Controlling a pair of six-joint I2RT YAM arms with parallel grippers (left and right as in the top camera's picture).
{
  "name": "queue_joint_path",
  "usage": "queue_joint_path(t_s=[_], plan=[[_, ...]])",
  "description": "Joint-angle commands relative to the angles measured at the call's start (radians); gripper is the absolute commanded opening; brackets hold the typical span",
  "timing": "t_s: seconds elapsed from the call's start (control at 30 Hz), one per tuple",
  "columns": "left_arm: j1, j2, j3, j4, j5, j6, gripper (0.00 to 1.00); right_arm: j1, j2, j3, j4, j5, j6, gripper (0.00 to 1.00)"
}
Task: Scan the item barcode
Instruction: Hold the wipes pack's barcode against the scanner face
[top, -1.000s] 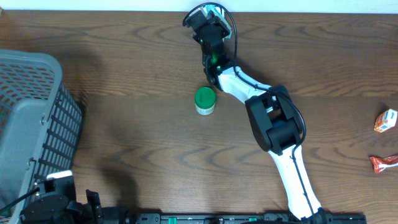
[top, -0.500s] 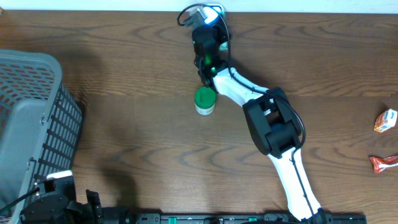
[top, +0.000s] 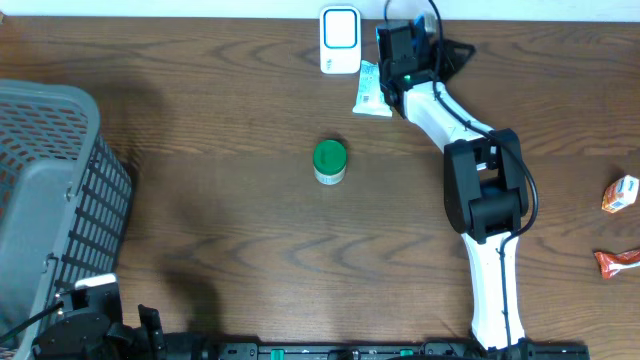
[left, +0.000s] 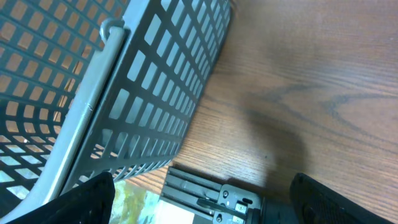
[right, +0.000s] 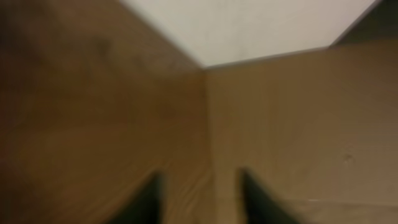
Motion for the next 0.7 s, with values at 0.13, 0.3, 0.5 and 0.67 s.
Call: queue_joint_path(t_s=[0.13, 0.3, 0.5, 0.67], plan=[[0.005, -0.005, 0.002, -0.003, -0.006, 0.006, 0.9, 0.041, -0.144, 0.009, -0.442, -0.557, 0.541, 0.99], [0.005, -0.005, 0.002, -0.003, -0.006, 0.006, 0.9, 0.029, -0.241, 0.009, -0.579, -0.916, 0.825, 0.99], [0.005, -0.005, 0.002, -0.003, -0.006, 0.006, 0.9, 0.029, -0.19, 0.009, -0.528, -1.033, 1.043, 0.99], [0.005, -0.005, 0.002, -0.003, -0.006, 0.006, 0.9, 0.047, -0.1, 0.009, -0.404, -1.032, 1.091, 0.99]])
